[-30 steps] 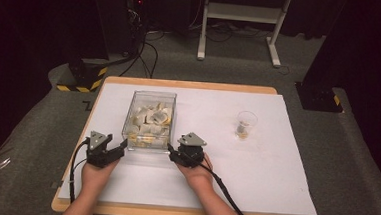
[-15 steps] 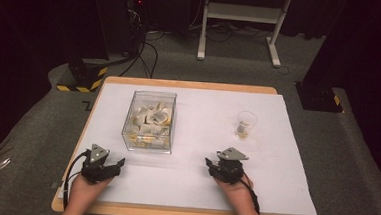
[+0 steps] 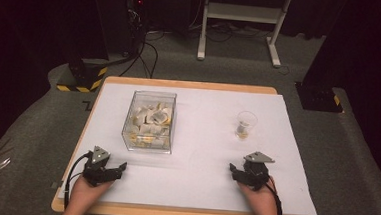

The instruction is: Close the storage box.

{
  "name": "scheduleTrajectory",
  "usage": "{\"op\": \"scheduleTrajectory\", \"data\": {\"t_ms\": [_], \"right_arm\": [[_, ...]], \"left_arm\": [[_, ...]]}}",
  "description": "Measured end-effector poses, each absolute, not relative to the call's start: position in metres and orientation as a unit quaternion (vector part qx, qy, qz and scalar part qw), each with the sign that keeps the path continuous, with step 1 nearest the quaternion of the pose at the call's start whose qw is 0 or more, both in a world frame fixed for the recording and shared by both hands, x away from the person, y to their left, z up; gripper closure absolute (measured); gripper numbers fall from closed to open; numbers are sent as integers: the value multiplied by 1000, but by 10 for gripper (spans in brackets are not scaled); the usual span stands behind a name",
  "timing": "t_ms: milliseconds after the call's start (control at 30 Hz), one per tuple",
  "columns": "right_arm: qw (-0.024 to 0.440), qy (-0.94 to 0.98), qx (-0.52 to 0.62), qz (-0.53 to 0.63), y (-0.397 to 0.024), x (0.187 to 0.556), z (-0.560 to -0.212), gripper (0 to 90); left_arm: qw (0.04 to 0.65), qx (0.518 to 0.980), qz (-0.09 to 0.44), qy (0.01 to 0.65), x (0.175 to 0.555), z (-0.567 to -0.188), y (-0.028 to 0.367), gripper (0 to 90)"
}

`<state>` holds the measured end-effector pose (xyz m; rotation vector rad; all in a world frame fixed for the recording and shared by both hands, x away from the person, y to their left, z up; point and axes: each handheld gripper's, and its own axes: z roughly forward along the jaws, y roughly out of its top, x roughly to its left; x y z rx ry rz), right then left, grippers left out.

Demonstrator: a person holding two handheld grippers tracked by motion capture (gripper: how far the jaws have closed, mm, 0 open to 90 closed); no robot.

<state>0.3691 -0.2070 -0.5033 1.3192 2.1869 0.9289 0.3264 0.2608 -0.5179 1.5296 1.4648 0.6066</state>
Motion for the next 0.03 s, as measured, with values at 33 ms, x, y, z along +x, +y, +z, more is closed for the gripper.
{"op": "scheduleTrajectory", "data": {"t_ms": [33], "right_arm": [[212, 787, 473, 335, -207, 369, -503, 316]], "left_arm": [[453, 618, 245, 594, 326, -518, 261, 248]]}}
